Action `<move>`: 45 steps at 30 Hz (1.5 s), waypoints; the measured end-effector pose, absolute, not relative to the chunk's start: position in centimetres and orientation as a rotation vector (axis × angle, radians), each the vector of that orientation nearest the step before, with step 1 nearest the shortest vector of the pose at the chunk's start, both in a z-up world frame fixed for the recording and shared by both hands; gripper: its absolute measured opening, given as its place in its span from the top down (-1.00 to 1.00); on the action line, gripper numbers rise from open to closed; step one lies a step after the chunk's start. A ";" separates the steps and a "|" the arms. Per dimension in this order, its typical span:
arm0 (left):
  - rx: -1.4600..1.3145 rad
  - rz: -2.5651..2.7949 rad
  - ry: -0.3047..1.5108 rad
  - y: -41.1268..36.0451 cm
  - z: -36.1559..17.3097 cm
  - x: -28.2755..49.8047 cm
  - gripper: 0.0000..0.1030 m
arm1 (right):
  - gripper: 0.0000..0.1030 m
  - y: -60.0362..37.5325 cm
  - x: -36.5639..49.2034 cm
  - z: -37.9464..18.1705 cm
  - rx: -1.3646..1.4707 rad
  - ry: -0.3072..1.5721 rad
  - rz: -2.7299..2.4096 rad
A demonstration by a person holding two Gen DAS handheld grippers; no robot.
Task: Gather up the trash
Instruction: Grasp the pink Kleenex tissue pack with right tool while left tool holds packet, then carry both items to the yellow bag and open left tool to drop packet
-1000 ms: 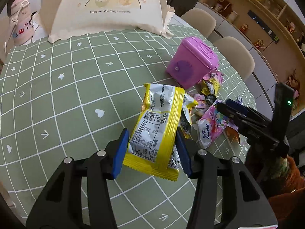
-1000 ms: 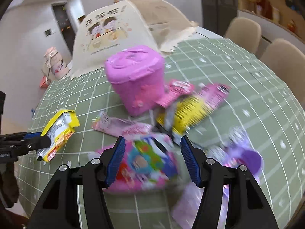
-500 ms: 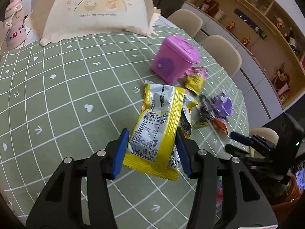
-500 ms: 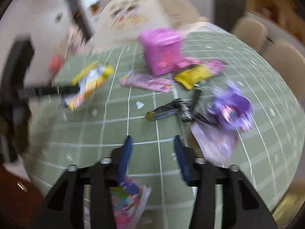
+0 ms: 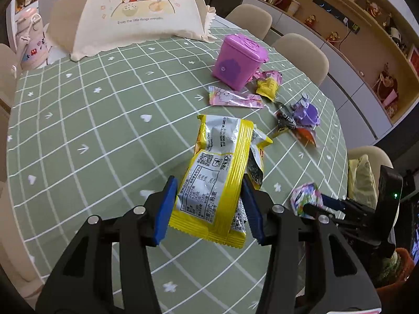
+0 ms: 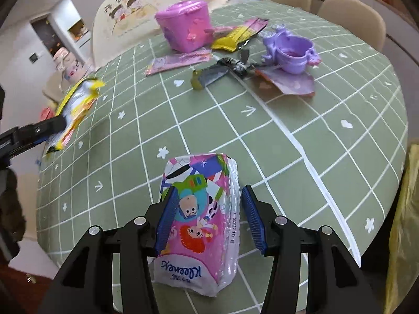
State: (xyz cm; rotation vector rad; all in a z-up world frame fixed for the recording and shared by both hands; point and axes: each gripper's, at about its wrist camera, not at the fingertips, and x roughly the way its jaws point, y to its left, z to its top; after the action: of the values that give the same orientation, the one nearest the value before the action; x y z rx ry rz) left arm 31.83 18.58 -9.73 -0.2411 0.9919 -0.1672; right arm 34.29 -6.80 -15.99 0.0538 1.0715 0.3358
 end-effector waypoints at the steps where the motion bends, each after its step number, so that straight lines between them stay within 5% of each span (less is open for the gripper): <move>1: -0.234 -0.164 0.992 18.9 -9.6 31.6 0.11 | 0.06 -6.6 34.1 -16.1 0.054 1.061 0.319; 9: -0.175 -0.186 0.982 19.5 -8.8 30.3 0.11 | -0.01 -5.4 33.0 -16.1 -0.040 1.035 0.256; 14: -0.159 -0.226 0.981 18.6 -8.5 30.4 0.11 | 0.73 -5.0 31.8 -15.5 -0.082 1.039 0.288; 17: -0.146 -0.268 0.974 17.4 -8.2 30.7 0.11 | 0.85 -5.6 30.9 -13.2 -0.072 0.992 0.286; 29: -0.131 -0.435 0.851 8.7 -3.1 33.8 0.11 | 0.85 -14.4 29.0 -3.3 0.056 0.782 0.112; 45: -0.033 -0.551 0.790 -4.2 -0.9 33.9 0.11 | 0.85 -26.6 26.6 -0.6 0.128 0.664 -0.045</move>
State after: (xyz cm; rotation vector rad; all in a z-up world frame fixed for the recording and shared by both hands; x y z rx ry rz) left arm 33.88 -4.21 -0.85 -0.0327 0.7898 -0.5506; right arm 26.57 -26.59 -0.61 0.1279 0.6644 -0.0452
